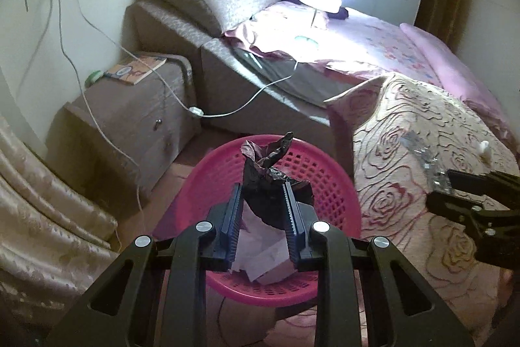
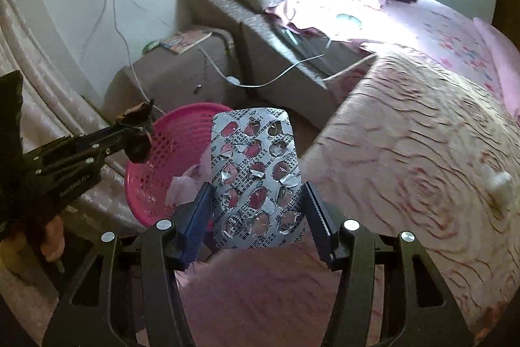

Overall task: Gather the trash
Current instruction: 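Carry the dark wrapper and blister pack to the basket and open both tools, then move both open tools back over the bed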

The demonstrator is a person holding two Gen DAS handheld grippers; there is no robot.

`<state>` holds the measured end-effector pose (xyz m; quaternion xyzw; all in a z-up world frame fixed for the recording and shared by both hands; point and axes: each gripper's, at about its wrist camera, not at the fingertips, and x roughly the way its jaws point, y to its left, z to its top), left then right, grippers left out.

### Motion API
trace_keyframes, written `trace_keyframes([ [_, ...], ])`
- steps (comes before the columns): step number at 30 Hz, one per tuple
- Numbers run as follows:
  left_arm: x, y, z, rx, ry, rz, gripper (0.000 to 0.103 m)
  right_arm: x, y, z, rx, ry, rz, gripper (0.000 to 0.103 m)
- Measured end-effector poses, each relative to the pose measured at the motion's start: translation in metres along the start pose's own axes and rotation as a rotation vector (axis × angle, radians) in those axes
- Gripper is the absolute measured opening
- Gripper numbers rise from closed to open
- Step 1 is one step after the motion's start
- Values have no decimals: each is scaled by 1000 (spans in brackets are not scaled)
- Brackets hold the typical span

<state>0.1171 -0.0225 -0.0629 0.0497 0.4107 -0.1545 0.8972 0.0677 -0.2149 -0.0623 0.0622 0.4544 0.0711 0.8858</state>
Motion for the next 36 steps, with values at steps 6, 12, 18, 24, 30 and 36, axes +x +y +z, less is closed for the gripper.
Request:
trace_keyframes([
  [6,14,12,-3,-31,34,5,23,36,22,14,-22,46,19,54],
  [12,18,23,-3,-63,51,-4,33,60,37,17,-37,83,29,55],
  [18,14,31,0,-83,28,13,60,64,40,17,-26,79,32,67],
  [24,7,32,3,-97,11,16,67,51,33,11,-1,58,33,67],
  [30,-2,24,6,-92,-20,14,71,27,23,2,36,11,20,68],
  [36,-13,5,7,-60,-52,-15,74,-15,3,-19,76,-63,-45,68],
])
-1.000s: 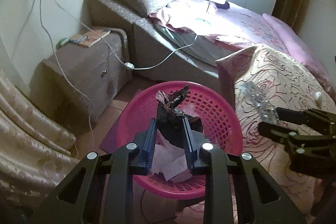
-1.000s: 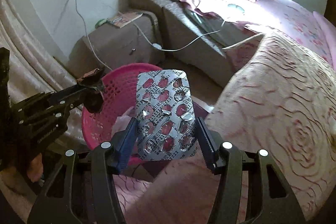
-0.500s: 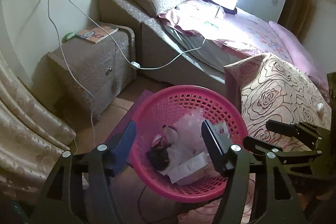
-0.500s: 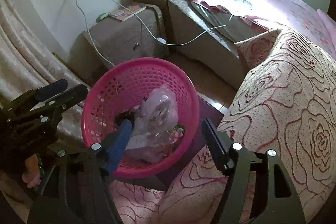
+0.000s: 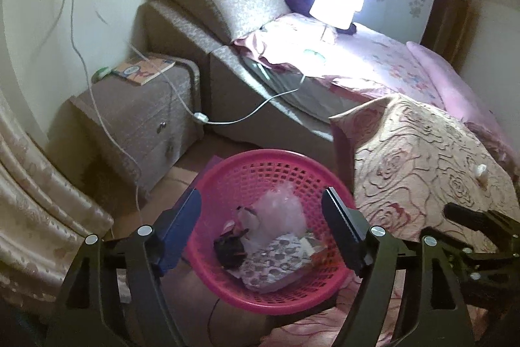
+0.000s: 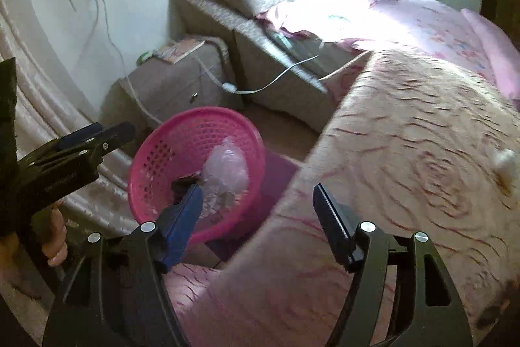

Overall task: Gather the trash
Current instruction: 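Move both open tools back over the bed, then grasp the brown cloth scrap with the left tool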

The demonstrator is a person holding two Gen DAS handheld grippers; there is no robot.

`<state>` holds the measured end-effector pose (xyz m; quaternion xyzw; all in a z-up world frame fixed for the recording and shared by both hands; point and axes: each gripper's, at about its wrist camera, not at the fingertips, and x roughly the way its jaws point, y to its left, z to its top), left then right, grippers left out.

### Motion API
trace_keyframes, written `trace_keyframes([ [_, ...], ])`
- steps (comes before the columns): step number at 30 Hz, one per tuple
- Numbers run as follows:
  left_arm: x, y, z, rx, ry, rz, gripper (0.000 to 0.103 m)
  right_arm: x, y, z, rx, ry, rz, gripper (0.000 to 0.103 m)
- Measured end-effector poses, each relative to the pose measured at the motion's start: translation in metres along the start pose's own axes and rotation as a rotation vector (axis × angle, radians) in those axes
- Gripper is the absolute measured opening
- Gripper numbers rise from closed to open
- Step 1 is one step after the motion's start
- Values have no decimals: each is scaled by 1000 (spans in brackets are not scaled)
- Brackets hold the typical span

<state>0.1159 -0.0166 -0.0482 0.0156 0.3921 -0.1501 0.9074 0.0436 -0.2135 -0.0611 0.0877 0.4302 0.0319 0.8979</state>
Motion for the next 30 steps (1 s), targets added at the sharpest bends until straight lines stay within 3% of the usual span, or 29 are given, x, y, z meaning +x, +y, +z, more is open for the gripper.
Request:
trace_keyframes([
  [9,-6,-57,-12,102,6,-75,74,-64,-66,-26,87,-90,-144,68],
  [21,-18,-167,-46,293,24,-232,74,-150,-163,-75,221,-211,-357,69],
  [30,-24,-248,-62,414,53,-372,74,-174,-222,-114,369,-217,-425,70],
])
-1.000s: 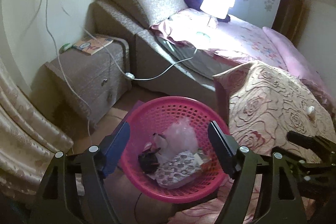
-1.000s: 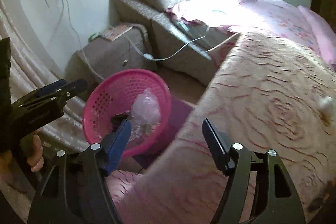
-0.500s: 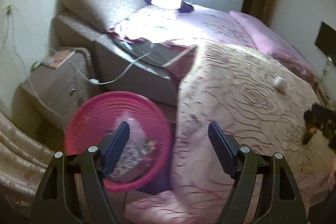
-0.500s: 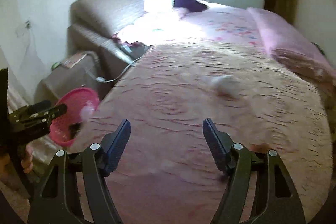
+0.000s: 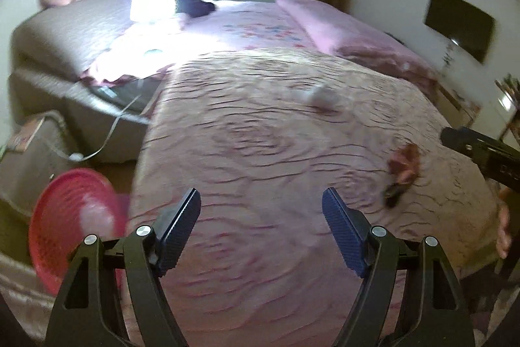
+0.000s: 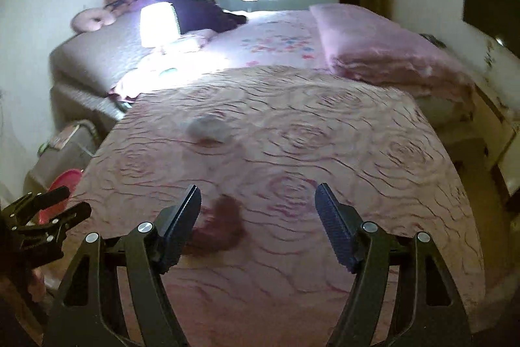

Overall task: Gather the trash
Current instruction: 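Grasp the brown cloth scrap with the left tool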

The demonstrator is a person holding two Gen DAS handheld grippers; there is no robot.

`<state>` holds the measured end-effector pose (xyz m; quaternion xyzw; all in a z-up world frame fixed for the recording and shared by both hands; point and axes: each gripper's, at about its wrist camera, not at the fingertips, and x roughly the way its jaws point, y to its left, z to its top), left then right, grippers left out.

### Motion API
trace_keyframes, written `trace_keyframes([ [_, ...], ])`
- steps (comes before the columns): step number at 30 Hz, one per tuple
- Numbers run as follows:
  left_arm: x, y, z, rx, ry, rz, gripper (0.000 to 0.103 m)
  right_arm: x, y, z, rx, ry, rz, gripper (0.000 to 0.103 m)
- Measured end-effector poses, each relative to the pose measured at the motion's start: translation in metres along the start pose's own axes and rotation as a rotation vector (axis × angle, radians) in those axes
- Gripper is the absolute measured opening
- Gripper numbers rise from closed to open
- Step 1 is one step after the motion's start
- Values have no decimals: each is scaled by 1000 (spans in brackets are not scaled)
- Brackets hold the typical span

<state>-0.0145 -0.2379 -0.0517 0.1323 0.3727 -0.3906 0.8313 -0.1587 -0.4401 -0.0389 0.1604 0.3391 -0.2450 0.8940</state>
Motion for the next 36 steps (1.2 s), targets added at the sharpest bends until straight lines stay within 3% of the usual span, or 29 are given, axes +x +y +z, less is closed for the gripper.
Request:
trace_keyframes([
  [9,23,-79,9,156,29,-163,74,0,-32,-4,70,-3,-26,70],
  [17,62,-109,13,165,95,-223,73,3,-54,-8,114,9,-41,70],
  [19,68,-112,11,164,112,-237,58,5,-57,-9,120,14,-40,70],
  [20,71,-112,9,162,129,-247,41,6,-58,-9,122,16,-38,70],
  [21,74,-113,9,160,142,-254,34,6,-58,-9,122,17,-37,70],
  [22,75,-113,7,157,144,-262,34,7,-58,-10,123,19,-35,70],
  [28,64,-100,6,134,94,-230,29,17,-47,-10,101,36,-9,70],
  [36,44,-60,6,76,49,-104,29,42,-17,-2,38,73,48,70],
])
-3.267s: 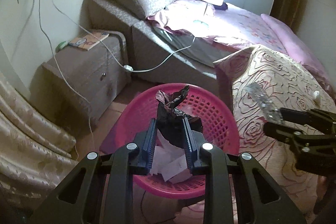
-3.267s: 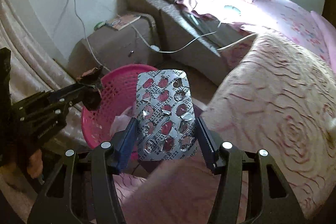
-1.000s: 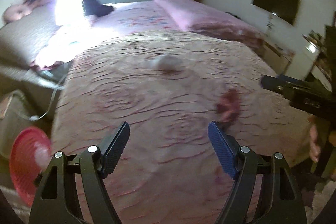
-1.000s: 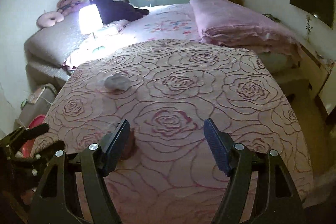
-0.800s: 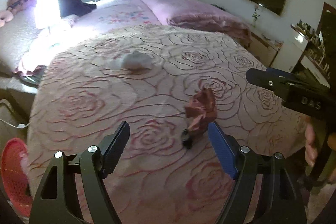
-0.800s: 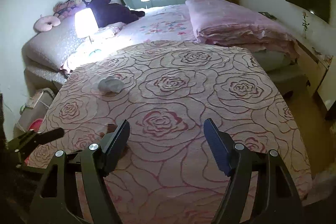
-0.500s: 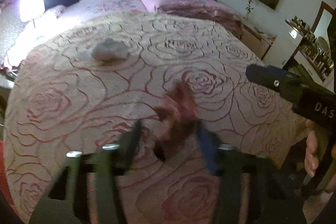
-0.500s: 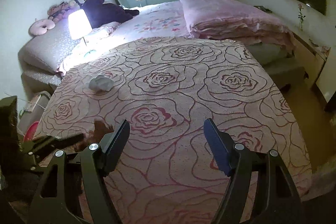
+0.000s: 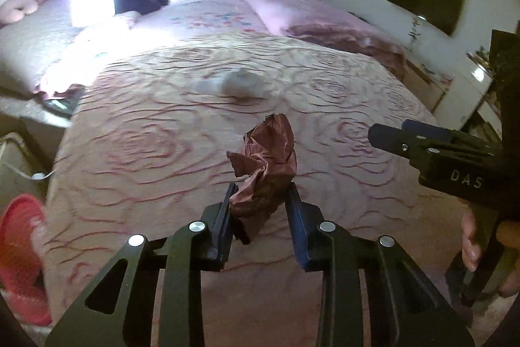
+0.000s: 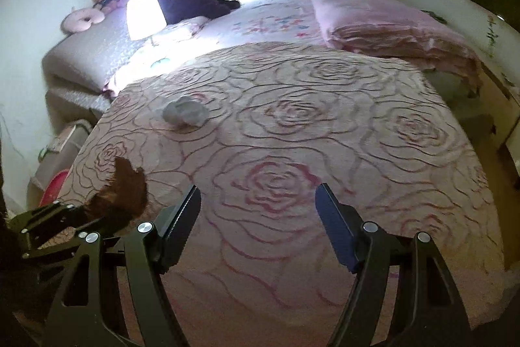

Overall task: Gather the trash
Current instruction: 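Grasp the brown cloth scrap with the left tool, then grasp the white sock-like tissue on the bedspread with the right tool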

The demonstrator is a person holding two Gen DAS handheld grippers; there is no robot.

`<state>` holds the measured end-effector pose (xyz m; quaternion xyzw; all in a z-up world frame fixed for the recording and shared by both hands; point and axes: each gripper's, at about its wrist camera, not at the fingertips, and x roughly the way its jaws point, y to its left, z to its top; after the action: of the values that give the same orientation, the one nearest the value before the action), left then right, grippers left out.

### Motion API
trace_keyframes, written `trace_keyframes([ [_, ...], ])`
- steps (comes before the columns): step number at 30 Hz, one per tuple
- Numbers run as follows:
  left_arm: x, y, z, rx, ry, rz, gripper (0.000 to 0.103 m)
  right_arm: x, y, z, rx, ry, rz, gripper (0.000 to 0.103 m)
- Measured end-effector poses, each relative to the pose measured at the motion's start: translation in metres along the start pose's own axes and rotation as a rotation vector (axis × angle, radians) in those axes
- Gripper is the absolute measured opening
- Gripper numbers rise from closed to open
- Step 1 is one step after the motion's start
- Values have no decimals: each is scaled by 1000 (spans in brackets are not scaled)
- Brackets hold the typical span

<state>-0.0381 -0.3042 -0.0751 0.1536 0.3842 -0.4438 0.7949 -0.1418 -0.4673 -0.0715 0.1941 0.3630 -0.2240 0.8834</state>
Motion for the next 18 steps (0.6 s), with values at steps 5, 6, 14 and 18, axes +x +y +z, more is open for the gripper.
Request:
trace_keyframes([
  [5,-13,26,-2,-49,-16,61,28,23,21,11,-38,32,36,70],
  [6,-15,30,-3,-58,-19,73,28,27,24,13,-43,37,40,70],
  [14,-23,51,-6,-101,-26,106,28,56,48,28,-81,71,55,70],
  [18,-27,61,-10,-131,-31,113,28,69,55,35,-93,87,63,70],
])
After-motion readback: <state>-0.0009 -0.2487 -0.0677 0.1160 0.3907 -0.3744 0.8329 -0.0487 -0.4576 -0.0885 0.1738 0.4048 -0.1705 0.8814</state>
